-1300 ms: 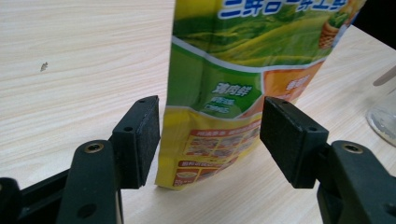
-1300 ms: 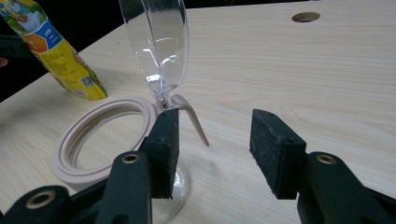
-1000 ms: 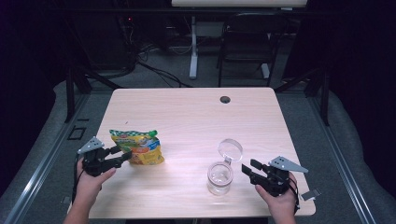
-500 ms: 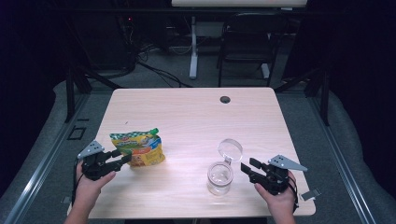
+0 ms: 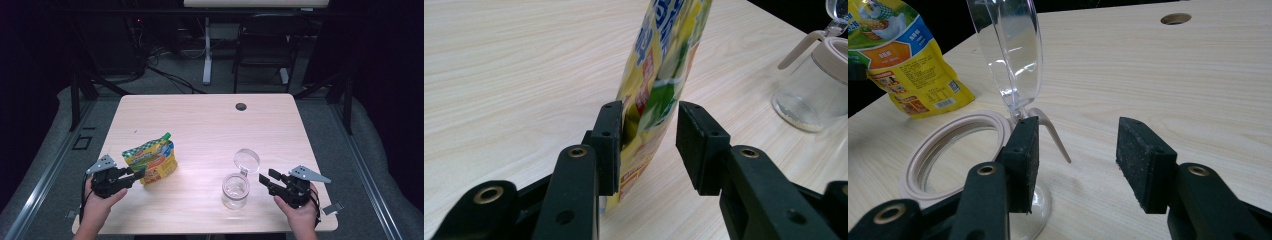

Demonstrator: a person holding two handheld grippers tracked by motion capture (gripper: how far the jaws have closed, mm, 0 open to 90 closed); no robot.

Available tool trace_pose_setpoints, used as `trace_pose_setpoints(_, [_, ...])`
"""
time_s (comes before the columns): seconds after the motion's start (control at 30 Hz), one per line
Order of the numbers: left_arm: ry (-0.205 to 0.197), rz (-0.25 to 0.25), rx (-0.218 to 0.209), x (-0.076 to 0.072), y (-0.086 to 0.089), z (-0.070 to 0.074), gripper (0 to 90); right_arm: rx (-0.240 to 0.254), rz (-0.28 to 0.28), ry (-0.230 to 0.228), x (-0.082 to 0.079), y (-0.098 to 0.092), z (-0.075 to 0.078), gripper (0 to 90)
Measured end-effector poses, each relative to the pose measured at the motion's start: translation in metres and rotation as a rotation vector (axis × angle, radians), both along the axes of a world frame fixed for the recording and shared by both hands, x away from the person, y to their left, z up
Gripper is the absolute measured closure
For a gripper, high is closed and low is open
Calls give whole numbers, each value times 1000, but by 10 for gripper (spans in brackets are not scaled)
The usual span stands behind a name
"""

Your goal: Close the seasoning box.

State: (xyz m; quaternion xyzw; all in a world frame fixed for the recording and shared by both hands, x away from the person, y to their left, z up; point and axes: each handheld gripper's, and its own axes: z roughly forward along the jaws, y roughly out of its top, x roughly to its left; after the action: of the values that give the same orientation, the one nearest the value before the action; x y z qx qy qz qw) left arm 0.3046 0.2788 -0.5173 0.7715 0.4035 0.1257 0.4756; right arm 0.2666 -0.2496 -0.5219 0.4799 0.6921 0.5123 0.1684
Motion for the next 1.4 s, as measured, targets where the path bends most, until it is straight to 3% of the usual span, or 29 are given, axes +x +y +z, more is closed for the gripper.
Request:
trace_pose_setpoints(0.43, [15, 2, -34, 17, -8, -7, 504, -2, -3, 5, -2, 0, -2, 518])
trace_pose_setpoints(0.5, [26, -6, -46, 18, -8, -9, 428, -5, -4, 7, -4, 0, -3, 518])
trace_pose_setpoints(0.57, [72, -27, -71, 21, -7, -13, 390, -12, -3, 7, -5, -1, -2, 517])
trace_pose_setpoints(0.67, [89, -30, -59, 22, -7, -17, 387, -10, -5, 8, -5, -2, -3, 517])
trace_pose_setpoints(0.8, [93, -33, -83, 23, -5, -20, 378, -15, -7, 13, -6, -2, -3, 516])
trace_pose_setpoints(1.0, [156, -46, -102, 28, 3, -29, 372, -12, -8, 15, -6, -3, -4, 513])
trace_pose_setpoints(1.4, [162, -64, -85, 38, -4, -34, 341, -15, -14, 20, -9, -4, -5, 511])
